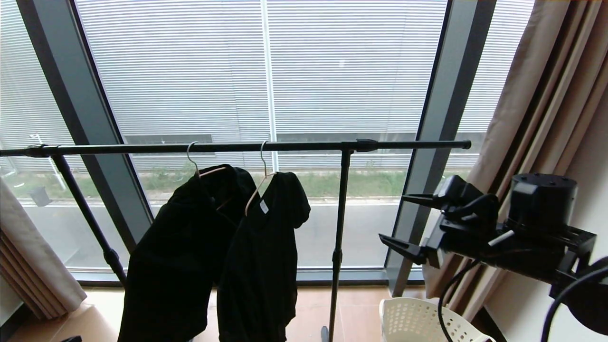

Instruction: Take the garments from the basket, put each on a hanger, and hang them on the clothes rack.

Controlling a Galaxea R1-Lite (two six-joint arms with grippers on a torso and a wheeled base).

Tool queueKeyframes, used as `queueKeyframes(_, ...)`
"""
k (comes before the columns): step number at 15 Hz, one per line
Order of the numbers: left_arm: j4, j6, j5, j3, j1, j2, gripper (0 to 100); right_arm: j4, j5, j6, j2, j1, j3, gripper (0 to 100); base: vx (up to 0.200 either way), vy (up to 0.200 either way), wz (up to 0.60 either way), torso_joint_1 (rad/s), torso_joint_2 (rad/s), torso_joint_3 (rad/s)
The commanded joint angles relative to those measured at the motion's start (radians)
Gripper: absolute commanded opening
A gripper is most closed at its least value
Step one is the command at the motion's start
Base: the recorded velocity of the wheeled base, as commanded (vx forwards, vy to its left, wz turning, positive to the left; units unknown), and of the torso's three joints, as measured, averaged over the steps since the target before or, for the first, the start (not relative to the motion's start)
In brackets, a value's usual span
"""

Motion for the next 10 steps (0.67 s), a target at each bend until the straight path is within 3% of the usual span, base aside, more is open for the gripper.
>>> queueKeyframes(1,0.152,-0.004,0.028,0.020,0.014,-0.319,100,-0.060,-0.122,0.030,-0.203,-0.012,0.218,100,0.000,0.000,0.00,0.000,0.00,0.000)
queueKeyframes(4,0.170,-0.005,0.051,0.029,0.049,-0.421,100,-0.056,-0.206,0.147,-0.341,-0.012,0.358,100,0.000,0.000,0.00,0.000,0.00,0.000)
queueKeyframes(7,0.172,-0.002,0.136,0.037,0.063,-0.423,100,-0.042,-0.321,0.171,-0.447,-0.015,0.516,100,0.000,0.000,0.00,0.000,0.00,0.000)
queueKeyframes(10,0.206,0.008,0.159,0.034,0.064,-0.421,100,0.231,-0.366,0.231,-0.739,-0.018,0.516,100,0.000,0.000,0.00,0.000,0.00,0.000)
